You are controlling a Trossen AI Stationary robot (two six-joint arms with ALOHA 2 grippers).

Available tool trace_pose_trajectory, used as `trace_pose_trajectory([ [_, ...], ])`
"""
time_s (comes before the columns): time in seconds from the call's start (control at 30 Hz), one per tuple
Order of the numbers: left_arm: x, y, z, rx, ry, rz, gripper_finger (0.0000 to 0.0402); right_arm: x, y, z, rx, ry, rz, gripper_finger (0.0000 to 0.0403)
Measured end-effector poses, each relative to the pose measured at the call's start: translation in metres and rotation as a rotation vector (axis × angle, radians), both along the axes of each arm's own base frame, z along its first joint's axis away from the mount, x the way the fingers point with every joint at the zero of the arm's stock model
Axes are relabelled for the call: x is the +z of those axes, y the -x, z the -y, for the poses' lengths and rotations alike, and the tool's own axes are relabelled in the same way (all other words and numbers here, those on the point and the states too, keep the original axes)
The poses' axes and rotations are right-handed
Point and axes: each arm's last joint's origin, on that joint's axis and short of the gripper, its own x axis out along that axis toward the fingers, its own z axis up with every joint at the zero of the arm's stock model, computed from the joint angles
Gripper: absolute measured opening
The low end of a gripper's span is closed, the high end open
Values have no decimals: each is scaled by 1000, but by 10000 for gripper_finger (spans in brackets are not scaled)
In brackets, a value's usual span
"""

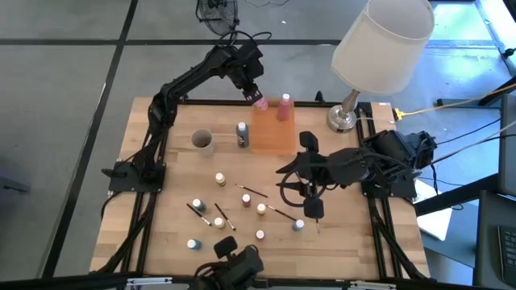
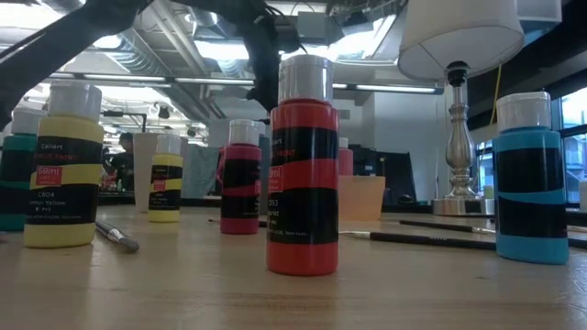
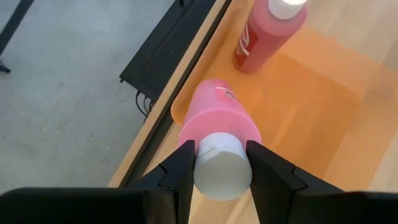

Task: Pick & Place Paint Supplies
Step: Put the large pink paint bottle into the orange bin

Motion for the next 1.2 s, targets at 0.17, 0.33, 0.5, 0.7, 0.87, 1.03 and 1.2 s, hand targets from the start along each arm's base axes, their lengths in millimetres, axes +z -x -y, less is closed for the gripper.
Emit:
trace_pose_trajectory([
  [0.17, 1, 0, -1, -13, 3, 19, 119, 0, -3, 7, 5, -3, -6, 137],
  [0.33, 1, -4, 4, -43, 9, 25, 119, 0, -6, 14, 0, -6, -10, 137],
  [0.5, -1, -4, 9, -57, 30, -11, 119, 0, -7, 17, -29, 8, -5, 137],
  [0.7, -3, -4, 14, -65, 55, -42, 119, 0, -8, 20, -103, 49, 14, 138],
  [0.87, -2, -7, 18, -94, 37, -38, 119, 1, -8, 20, -103, 45, 21, 138],
  [1.03, -2, -12, 19, -107, 14, -21, 119, 2, -8, 20, -104, 43, 27, 138],
  [1.2, -19, -20, 16, -116, 20, -81, 119, 2, -8, 20, -104, 43, 27, 138],
])
